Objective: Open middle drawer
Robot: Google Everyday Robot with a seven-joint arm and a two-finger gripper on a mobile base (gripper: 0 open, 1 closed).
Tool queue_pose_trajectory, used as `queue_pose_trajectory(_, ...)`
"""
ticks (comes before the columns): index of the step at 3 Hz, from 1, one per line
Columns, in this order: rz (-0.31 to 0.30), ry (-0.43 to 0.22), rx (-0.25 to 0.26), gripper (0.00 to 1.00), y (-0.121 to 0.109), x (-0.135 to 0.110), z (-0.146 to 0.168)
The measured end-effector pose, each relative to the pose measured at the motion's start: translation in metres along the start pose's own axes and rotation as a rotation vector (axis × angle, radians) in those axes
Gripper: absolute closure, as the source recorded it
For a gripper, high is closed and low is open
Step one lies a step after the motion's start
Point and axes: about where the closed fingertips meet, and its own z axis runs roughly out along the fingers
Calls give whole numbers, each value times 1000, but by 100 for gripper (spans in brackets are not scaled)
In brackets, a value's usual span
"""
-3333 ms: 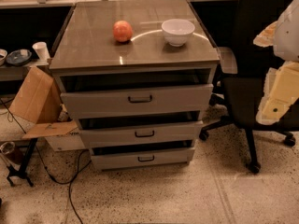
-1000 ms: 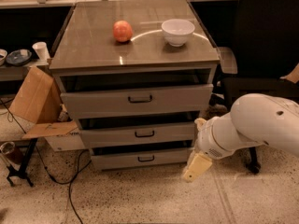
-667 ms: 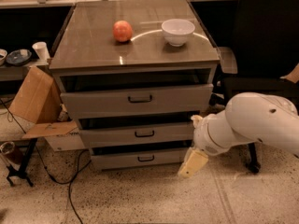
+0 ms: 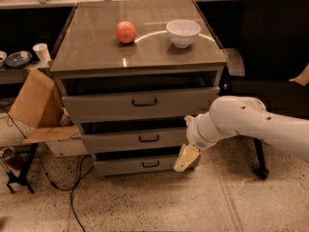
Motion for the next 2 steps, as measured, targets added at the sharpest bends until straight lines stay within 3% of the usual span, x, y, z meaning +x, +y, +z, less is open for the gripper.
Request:
queue_pose_trajectory(1, 41, 49, -78, 0, -13, 29, 62)
queue_pose_trajectory(2, 39, 76, -105, 0, -24, 37, 96)
